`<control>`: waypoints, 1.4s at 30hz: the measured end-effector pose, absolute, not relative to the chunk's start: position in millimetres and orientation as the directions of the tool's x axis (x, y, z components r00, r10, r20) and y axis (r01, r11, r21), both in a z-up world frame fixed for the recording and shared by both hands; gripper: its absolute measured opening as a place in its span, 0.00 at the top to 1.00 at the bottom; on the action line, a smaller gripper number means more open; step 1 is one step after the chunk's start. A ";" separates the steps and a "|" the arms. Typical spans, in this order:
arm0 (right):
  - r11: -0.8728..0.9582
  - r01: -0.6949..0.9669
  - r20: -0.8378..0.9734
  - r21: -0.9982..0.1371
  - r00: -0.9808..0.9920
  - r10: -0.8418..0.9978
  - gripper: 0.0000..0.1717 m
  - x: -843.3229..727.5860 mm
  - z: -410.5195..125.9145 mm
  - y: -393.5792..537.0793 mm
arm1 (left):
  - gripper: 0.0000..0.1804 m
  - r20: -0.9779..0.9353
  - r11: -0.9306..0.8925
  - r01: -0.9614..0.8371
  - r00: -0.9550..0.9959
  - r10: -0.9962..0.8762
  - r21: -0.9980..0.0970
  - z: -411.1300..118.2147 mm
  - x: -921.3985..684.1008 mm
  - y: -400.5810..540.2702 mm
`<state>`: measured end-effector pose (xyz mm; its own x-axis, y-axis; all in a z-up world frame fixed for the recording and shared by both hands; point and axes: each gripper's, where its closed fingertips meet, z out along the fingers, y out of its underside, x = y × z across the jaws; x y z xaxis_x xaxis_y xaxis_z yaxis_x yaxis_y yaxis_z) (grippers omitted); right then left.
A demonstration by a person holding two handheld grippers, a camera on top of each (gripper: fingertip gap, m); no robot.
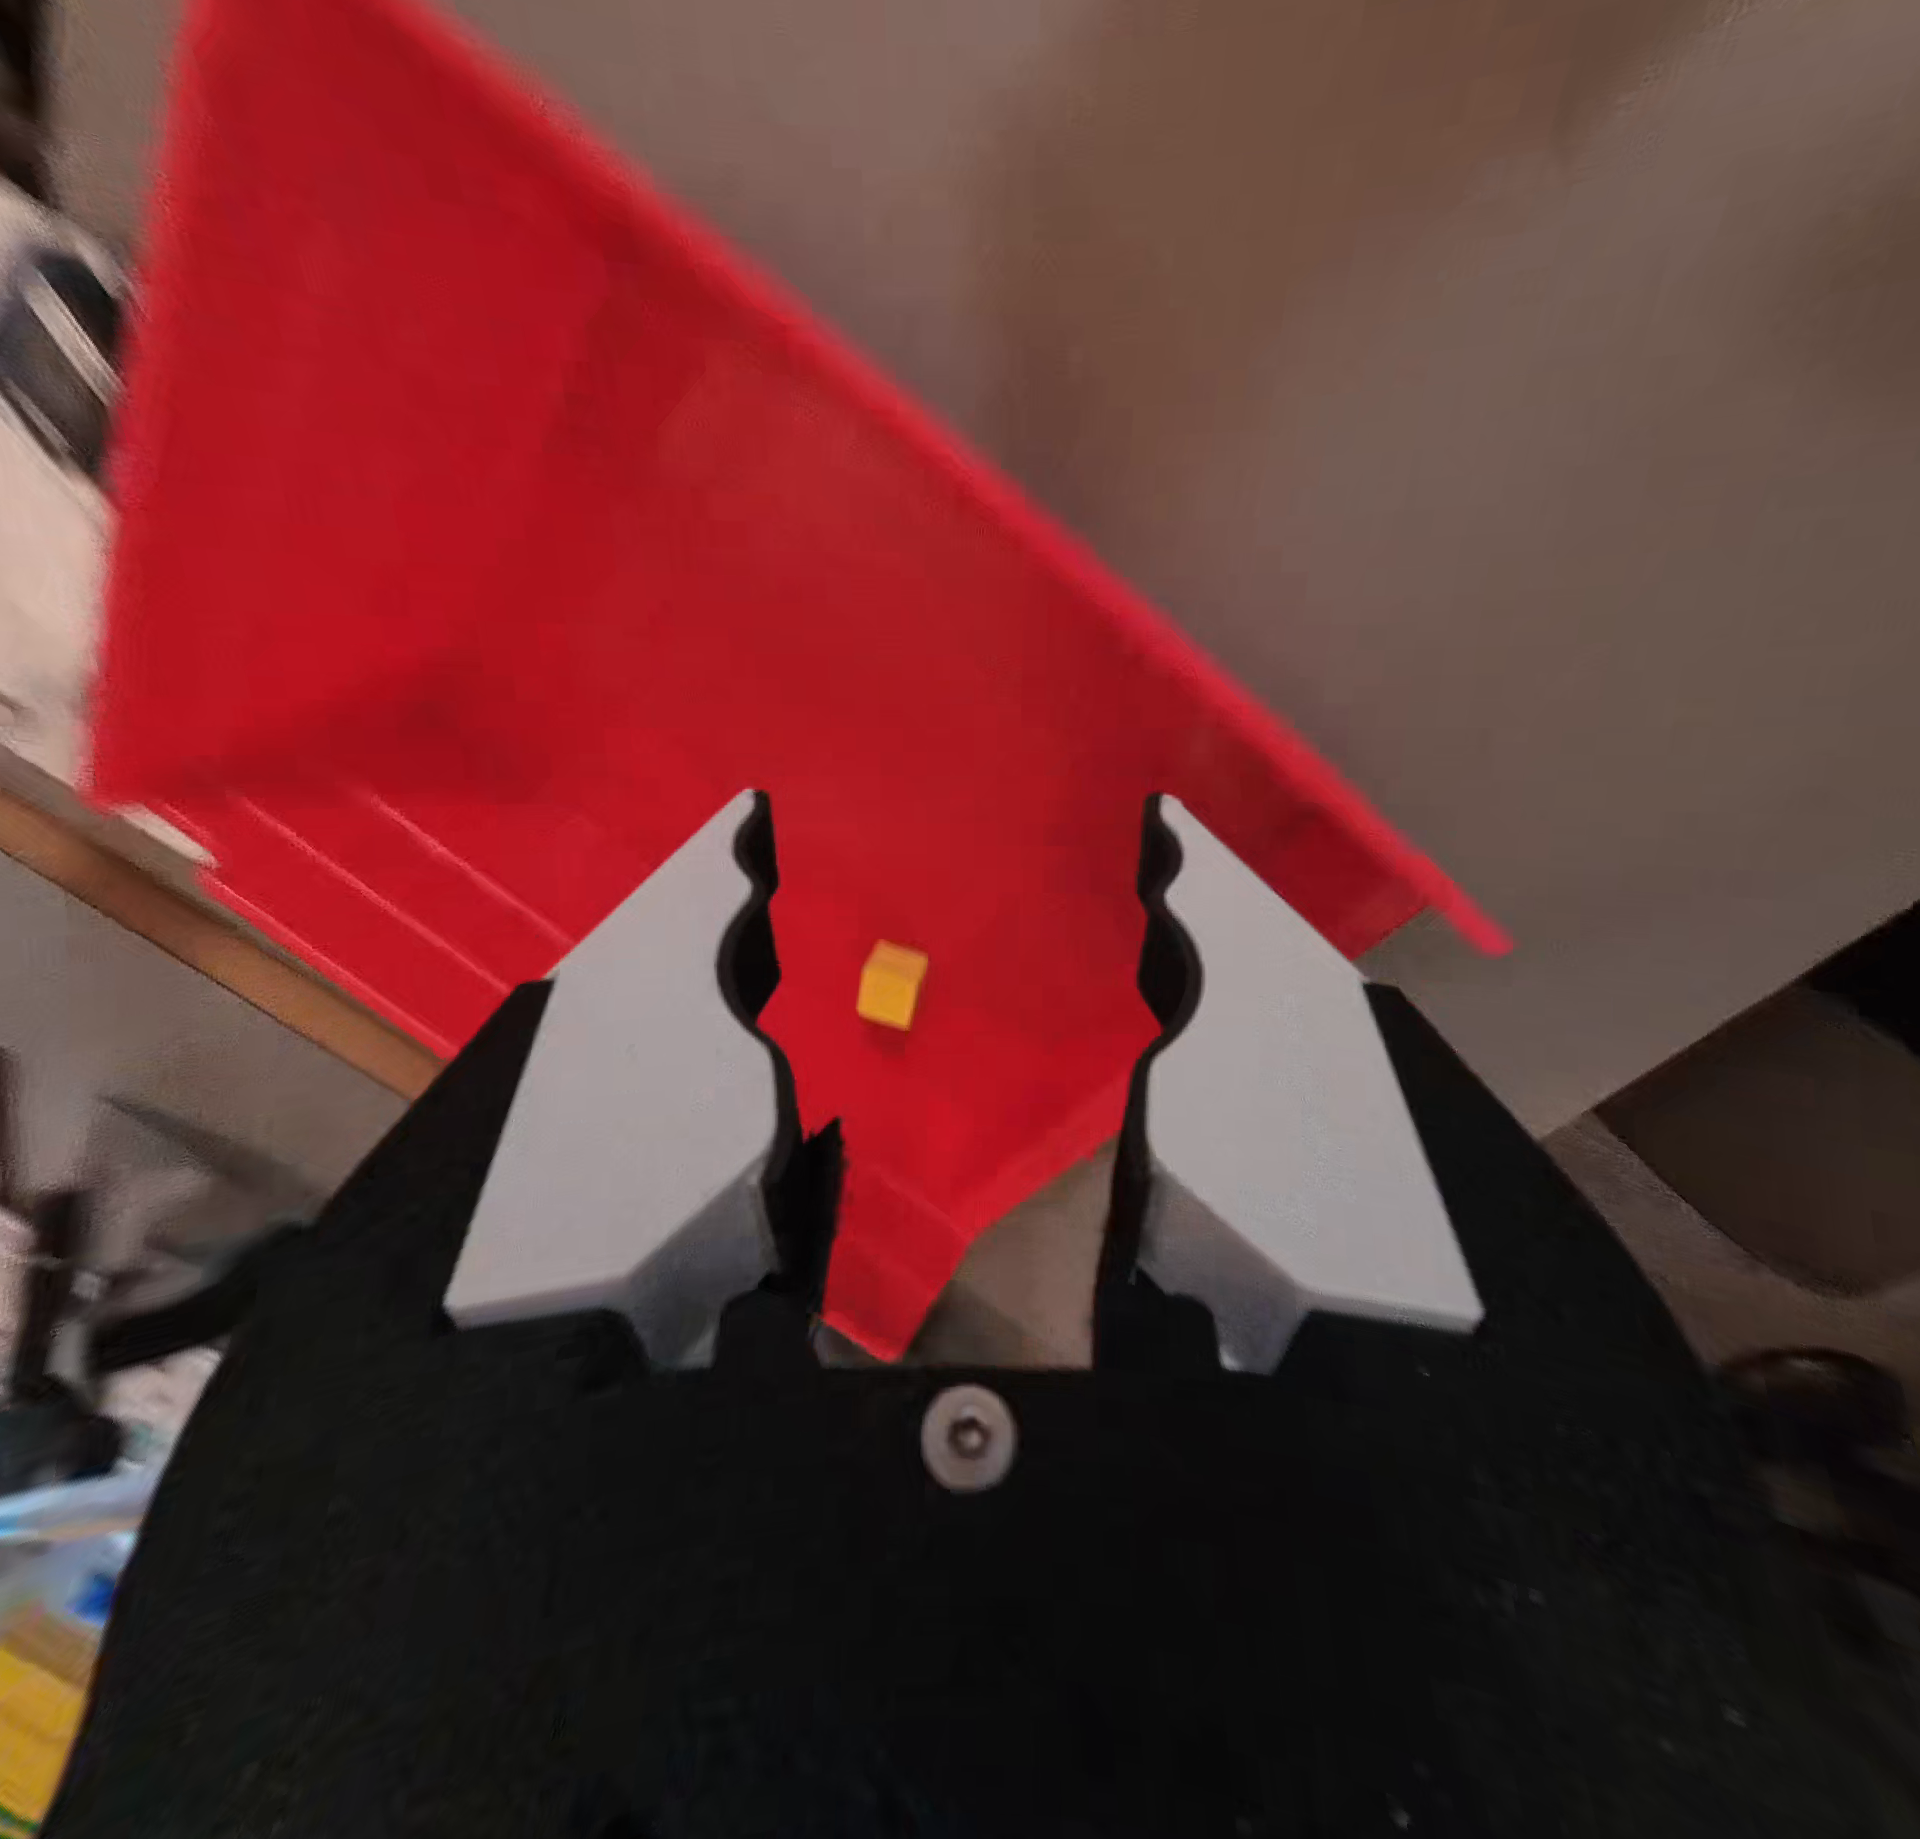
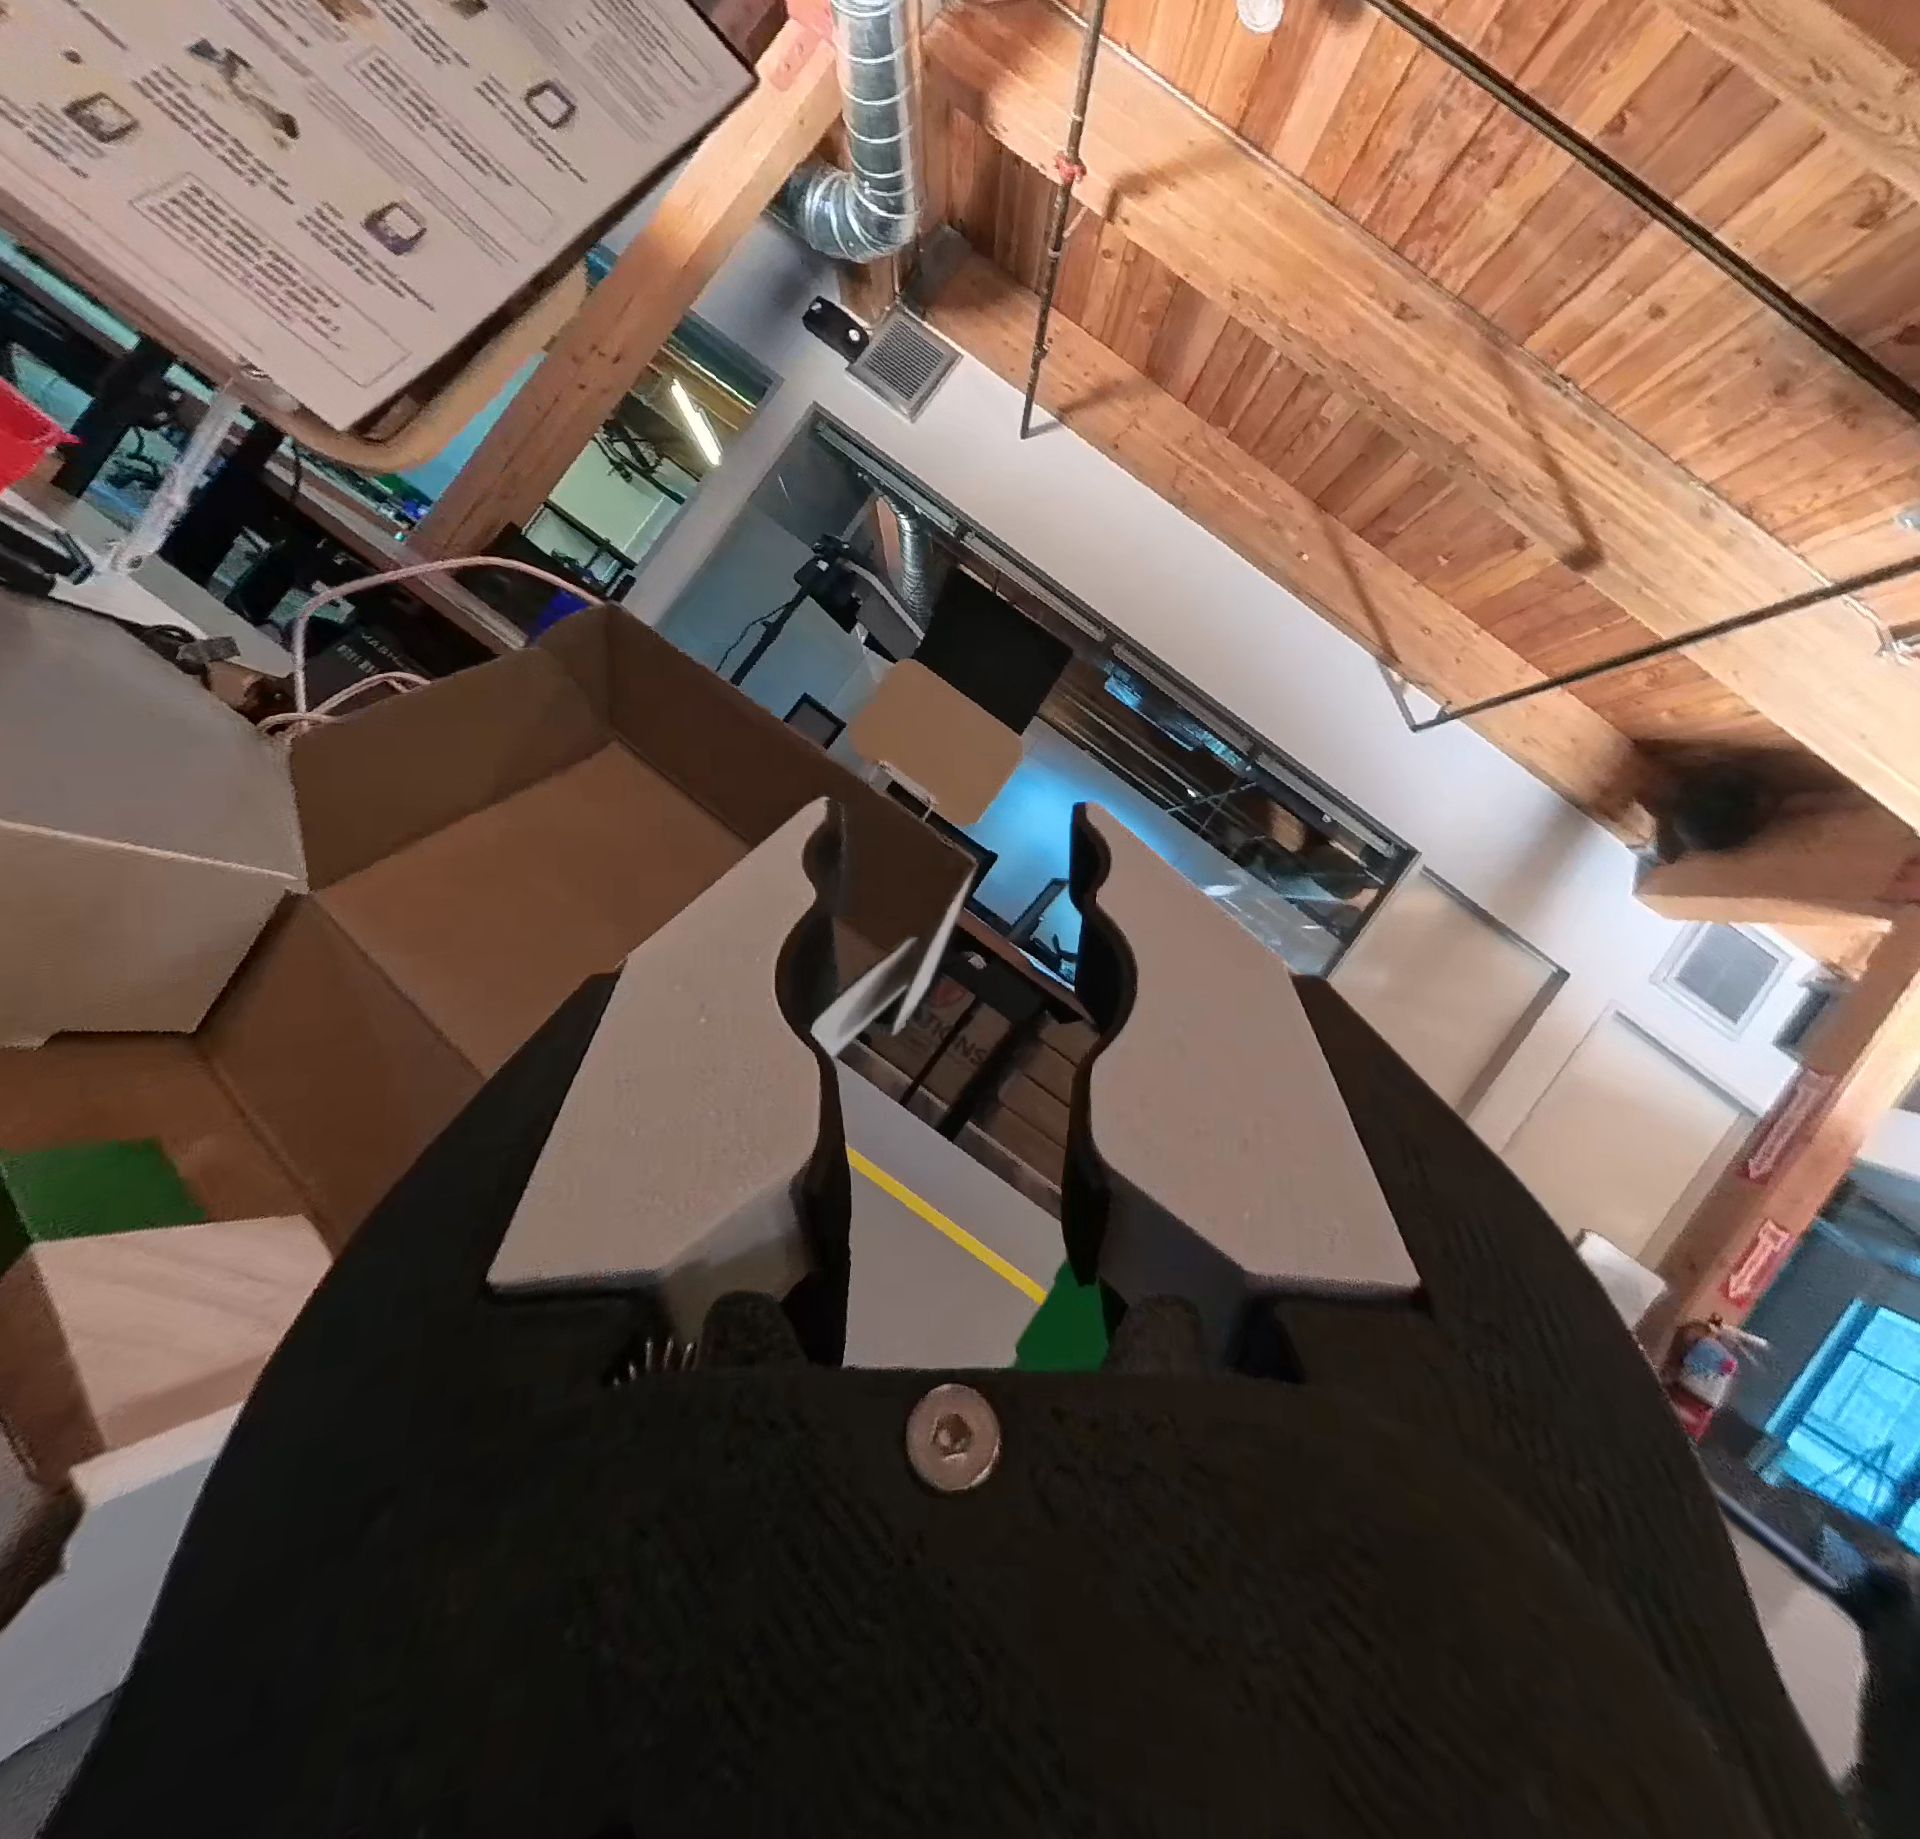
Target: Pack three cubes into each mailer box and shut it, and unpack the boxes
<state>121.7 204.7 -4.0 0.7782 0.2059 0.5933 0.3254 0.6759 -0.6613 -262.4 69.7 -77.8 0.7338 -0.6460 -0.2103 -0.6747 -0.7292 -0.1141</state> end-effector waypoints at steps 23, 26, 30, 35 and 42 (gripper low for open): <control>0.666 0.340 0.626 -0.664 0.739 0.247 0.77 109.6 -13.8 205.1 | 0.76 -0.251 -0.686 -0.691 0.640 -0.727 0.226 -176.8 -383.7 21.3; 0.668 0.346 0.633 -0.660 0.734 0.246 0.77 108.4 -14.1 204.4 | 0.81 -0.245 -0.678 -0.697 0.632 -0.735 0.235 -180.0 -383.5 21.7; 0.672 0.348 0.638 -0.654 0.731 0.242 0.77 108.0 -13.0 203.3 | 0.89 -0.230 -0.659 -0.703 0.618 -0.752 0.268 -179.8 -383.6 18.2; 0.675 0.332 0.627 -0.659 0.738 0.249 0.77 105.2 -11.2 202.5 | 0.89 -0.560 -0.606 -0.778 0.431 -0.708 0.168 -124.4 -355.9 80.9; 0.662 0.320 0.605 -0.677 0.754 0.254 0.78 106.3 -11.9 205.2 | 0.89 -0.613 -0.114 -0.979 0.196 -0.765 -0.171 -62.1 -111.7 145.3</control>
